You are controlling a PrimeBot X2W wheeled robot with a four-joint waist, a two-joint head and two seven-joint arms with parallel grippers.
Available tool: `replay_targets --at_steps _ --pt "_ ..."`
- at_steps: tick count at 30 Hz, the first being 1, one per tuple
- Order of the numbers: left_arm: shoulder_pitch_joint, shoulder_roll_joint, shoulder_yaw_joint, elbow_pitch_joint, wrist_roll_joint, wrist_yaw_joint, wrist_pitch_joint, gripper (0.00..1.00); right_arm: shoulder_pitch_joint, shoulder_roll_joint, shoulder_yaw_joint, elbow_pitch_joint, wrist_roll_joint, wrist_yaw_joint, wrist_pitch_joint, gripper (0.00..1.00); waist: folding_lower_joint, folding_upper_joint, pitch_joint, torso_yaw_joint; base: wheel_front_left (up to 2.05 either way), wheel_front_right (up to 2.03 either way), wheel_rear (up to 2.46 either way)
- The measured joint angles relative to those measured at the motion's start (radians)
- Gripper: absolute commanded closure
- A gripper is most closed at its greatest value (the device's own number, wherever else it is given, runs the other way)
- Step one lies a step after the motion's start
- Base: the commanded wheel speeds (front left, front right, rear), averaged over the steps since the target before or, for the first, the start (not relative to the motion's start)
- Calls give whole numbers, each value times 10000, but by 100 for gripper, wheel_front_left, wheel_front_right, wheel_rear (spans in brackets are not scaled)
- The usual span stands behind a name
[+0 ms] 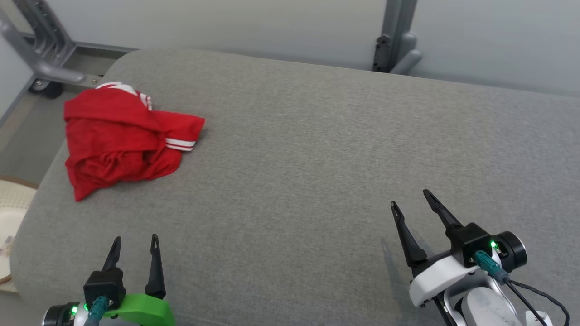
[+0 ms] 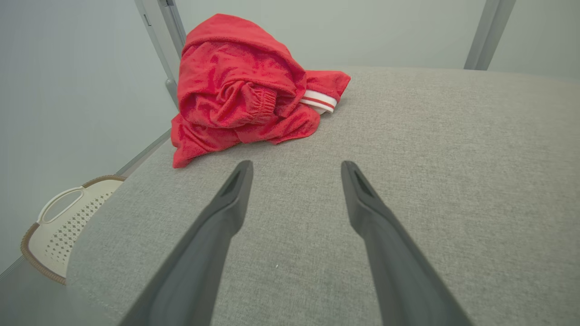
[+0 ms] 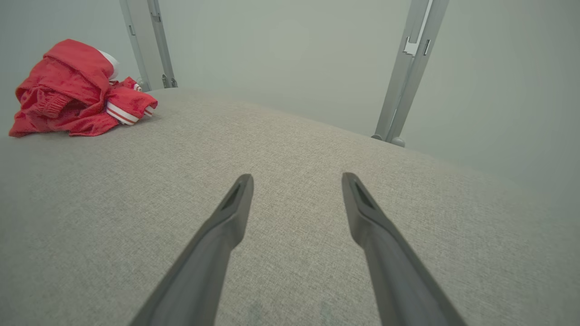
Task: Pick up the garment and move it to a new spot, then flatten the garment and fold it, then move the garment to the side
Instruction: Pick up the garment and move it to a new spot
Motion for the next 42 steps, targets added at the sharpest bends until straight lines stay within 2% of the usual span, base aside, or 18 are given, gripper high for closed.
replay_targets --at_steps 8,12,15,18,24,27,35,42 --pt "333 -115 660 48 -502 -159 0 0 -337 -6 548 176 105 0 0 0 0 0 99 1842 0 0 0" --pt "384 -134 869 88 -734 -309 2 0 -354 -8 577 286 111 2 0 0 0 0 154 2417 0 0 0" --pt "359 -136 911 82 -991 -449 0 0 -400 -15 518 512 207 2 0 0 0 0 273 2605 0 0 0" --pt "104 -153 892 178 -1289 -612 2 0 -532 -167 556 545 274 0 0 0 0 0 406 2578 0 0 0" --pt "-1159 -50 1028 704 -1221 -863 0 0 -748 -508 476 819 259 2 0 0 0 0 772 2155 0 0 0" --pt "-2183 430 936 1037 -1241 -901 0 0 -911 -617 441 865 255 2 0 0 0 0 1051 1910 0 0 0" --pt "-4822 2144 -190 2380 -1806 -924 0 0 -1365 -1106 537 970 245 2 0 0 0 0 1875 1257 0 0 0" --pt "-6367 2976 -1011 3802 -2568 -924 0 0 -1529 -1327 654 953 270 2 0 0 0 0 2429 687 0 0 0"
